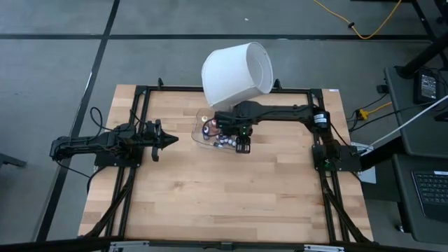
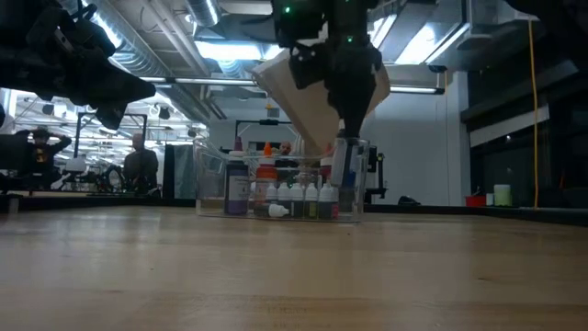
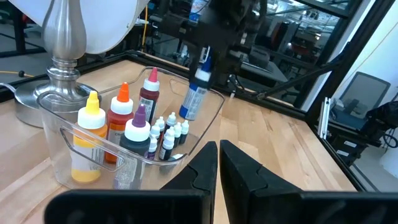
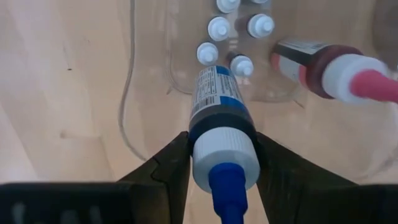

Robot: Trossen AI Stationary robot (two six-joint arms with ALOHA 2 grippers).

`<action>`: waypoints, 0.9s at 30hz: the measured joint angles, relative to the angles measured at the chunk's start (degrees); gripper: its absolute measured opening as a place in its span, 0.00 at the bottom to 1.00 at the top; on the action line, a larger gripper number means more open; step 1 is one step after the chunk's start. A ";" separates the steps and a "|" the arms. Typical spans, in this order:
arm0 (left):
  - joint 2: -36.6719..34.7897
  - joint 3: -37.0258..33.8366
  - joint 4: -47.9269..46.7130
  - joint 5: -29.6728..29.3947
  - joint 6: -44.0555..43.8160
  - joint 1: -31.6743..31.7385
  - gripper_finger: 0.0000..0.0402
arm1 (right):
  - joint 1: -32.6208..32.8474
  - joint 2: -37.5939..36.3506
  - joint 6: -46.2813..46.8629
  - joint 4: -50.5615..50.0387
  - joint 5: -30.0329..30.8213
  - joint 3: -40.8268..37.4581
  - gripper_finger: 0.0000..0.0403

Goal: Pick & Place food coloring
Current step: Put the big blue food coloring bottle into the container

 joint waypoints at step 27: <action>0.00 -0.01 0.02 0.00 0.02 0.00 0.04 | -0.50 4.97 -3.90 2.27 -2.62 0.00 0.47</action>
